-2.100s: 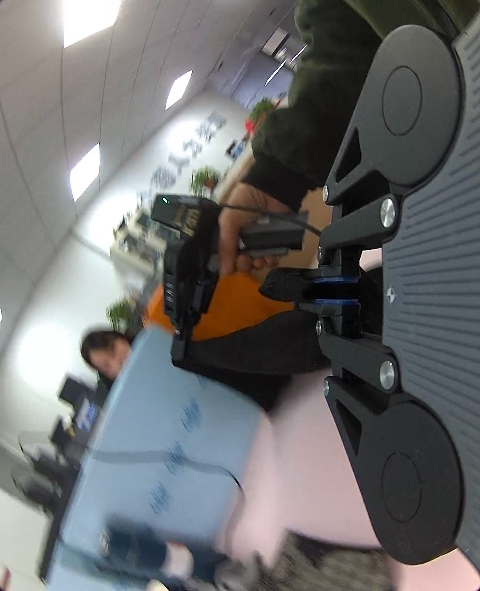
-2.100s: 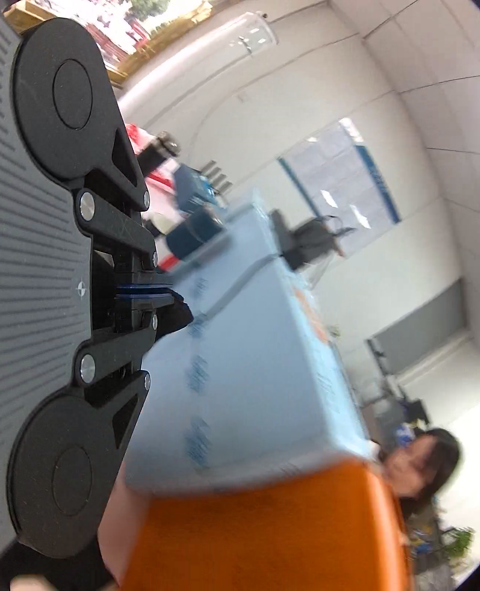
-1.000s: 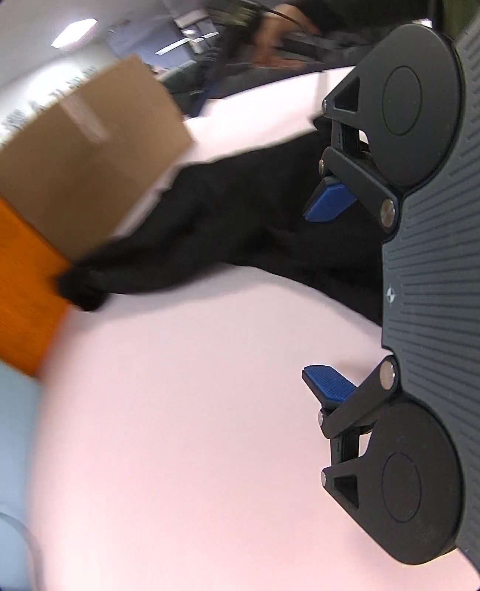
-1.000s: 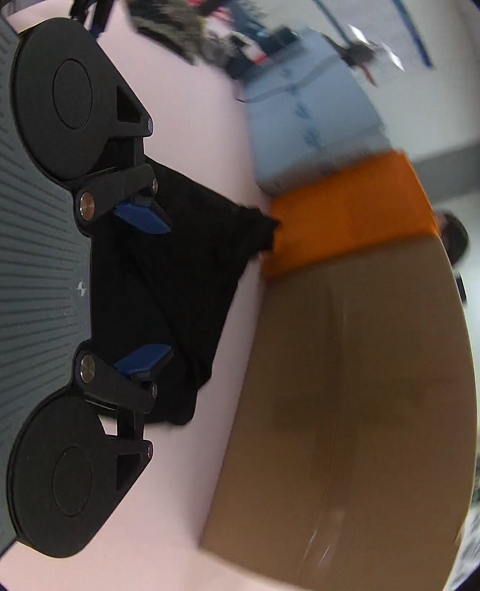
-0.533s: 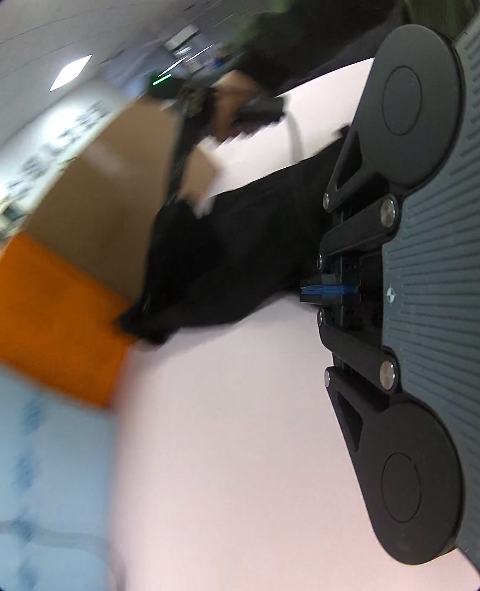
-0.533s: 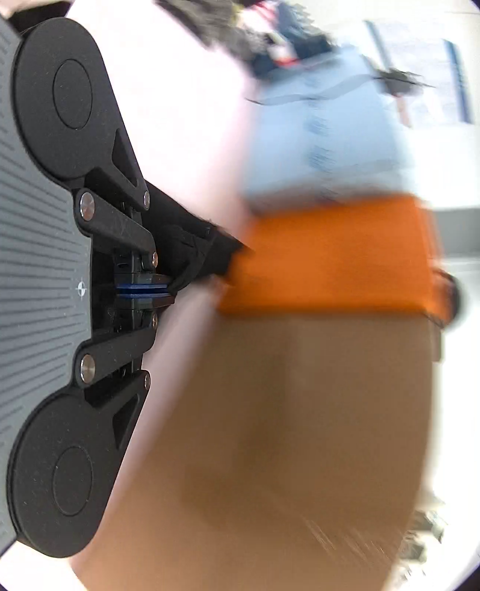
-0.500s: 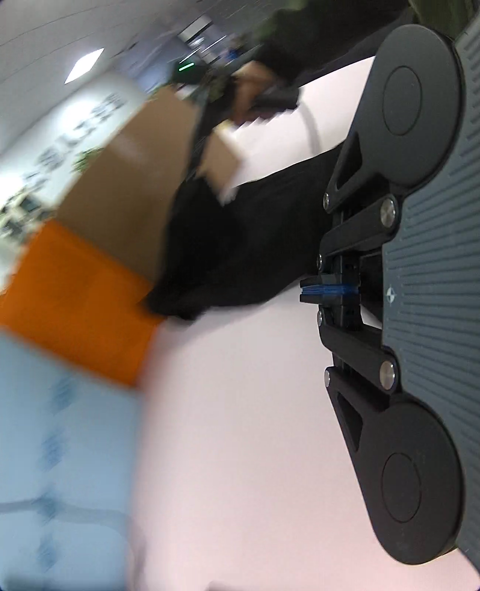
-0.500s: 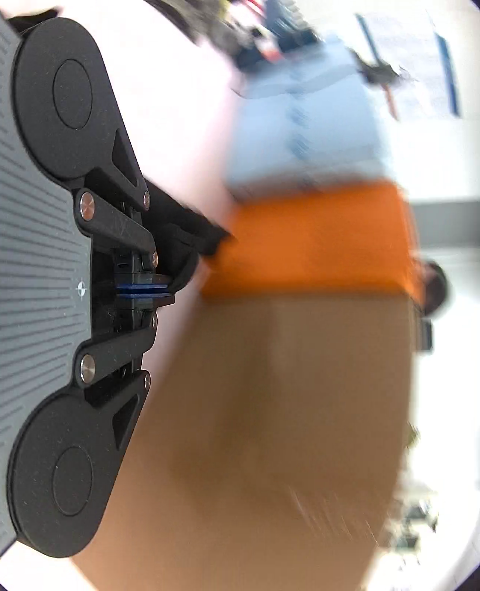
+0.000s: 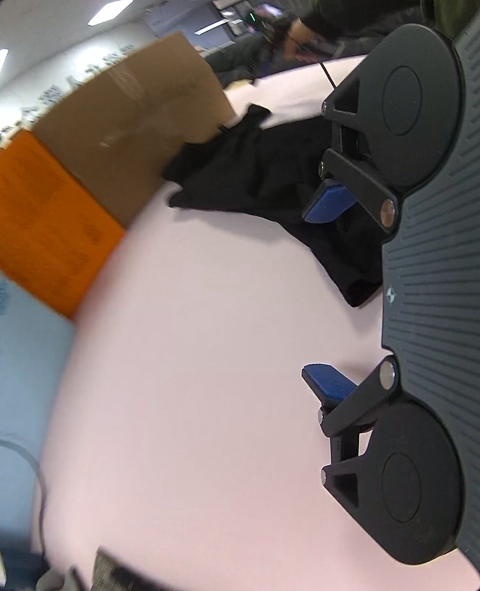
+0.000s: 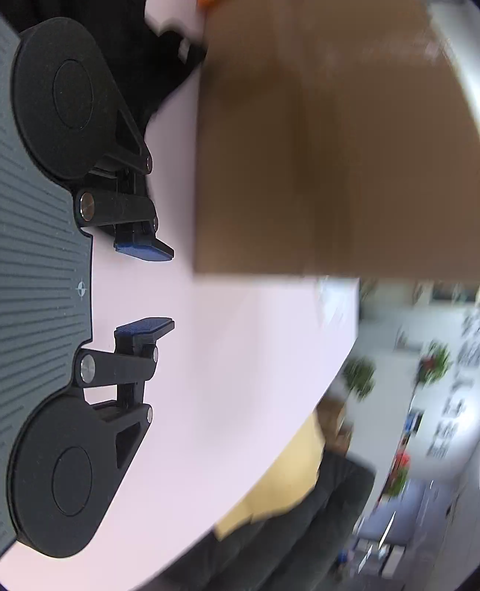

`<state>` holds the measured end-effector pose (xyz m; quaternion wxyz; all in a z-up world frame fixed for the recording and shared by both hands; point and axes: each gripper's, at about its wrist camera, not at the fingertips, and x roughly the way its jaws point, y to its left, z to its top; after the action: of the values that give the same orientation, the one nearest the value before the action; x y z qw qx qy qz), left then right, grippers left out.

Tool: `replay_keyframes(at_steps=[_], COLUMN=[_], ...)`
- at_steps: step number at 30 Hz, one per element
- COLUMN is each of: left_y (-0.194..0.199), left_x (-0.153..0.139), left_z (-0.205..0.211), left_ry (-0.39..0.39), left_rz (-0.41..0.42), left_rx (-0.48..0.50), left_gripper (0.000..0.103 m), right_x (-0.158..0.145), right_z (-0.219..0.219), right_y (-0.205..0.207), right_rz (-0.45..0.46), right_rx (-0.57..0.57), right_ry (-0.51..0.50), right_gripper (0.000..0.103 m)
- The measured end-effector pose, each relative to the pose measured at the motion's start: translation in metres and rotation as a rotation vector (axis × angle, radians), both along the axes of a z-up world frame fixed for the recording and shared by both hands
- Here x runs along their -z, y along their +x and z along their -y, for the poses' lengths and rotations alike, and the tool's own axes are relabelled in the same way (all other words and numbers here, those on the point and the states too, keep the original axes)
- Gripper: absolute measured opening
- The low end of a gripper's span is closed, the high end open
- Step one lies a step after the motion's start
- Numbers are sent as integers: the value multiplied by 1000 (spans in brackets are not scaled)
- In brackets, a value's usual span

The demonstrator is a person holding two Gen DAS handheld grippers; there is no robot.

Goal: Fold clothes

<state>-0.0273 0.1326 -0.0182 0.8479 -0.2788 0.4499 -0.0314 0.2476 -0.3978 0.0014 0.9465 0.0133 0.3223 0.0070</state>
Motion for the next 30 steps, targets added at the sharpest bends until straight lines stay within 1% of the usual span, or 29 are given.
replay_keyframes(at_steps=[1,2,4,5,6,8,9,10,11,13,14,15,16,17,18,19,20,21,23,25,26,27,28,29,30], left_y=[7,13,20,23,26,31,32,32,32,31,30,29,28,27,26,26,23,17,3,-23,-39,-55,-69,-84,-97], left_x=[6,10,10,11,13,16,16,16,17,18,19,20,20,20,21,21,19,14,2,-24,-39,-51,-60,-69,-75], left_z=[8,16,29,32,36,43,46,49,52,55,56,56,57,57,57,57,54,50,41,23,12,2,-6,-13,-19], left_ry=[11,20,36,31,25,12,12,18,18,5,-1,0,5,10,14,7,-5,-13,-24,-27,-33,-25,1,27,69], left_rz=[-14,-17,4,6,6,7,7,4,1,-2,-4,-5,-3,-1,-3,-9,-3,18,64,159,221,274,309,343,358], left_rx=[19,37,63,78,93,122,138,152,159,162,160,156,151,147,145,144,135,120,82,11,-26,-58,-85,-111,-134], left_gripper=[82,82,82,80,79,67,65,63,63,63,63,62,61,50,39,13,9,8,8,8,8,8,9,14,20], right_x=[-4,-5,-8,-9,-8,-4,-1,2,5,13,11,17,22,26,31,34,28,22,-9,-48,-67,-81,-86,-91,-86], right_z=[-13,-32,-69,-88,-108,-148,-168,-188,-208,-243,-247,-259,-269,-269,-267,-271,-275,-279,-283,-283,-280,-276,-277,-277,-282], right_y=[-3,-4,-5,-5,-3,5,10,15,20,33,35,43,50,45,45,45,42,39,29,18,15,15,17,19,21], right_rz=[2,0,-4,-7,-22,-68,-90,-111,-132,-157,-181,-217,-253,-284,-318,-355,-356,-354,-285,-153,-80,-12,37,84,109], right_rx=[-100,-194,-383,-476,-539,-638,-681,-724,-767,-830,-851,-865,-878,-901,-940,-974,-1004,-1034,-1090,-1144,-1172,-1177,-1143,-1106,-1049], right_ry=[40,44,52,57,73,110,99,88,77,42,25,2,-30,-76,-118,-163,-171,-178,-110,16,128,234,291,343,321], right_gripper=[38,40,41,41,41,43,49,53,58,59,65,72,72,67,33,20,14,11,11,11,11,11,13,32,73])
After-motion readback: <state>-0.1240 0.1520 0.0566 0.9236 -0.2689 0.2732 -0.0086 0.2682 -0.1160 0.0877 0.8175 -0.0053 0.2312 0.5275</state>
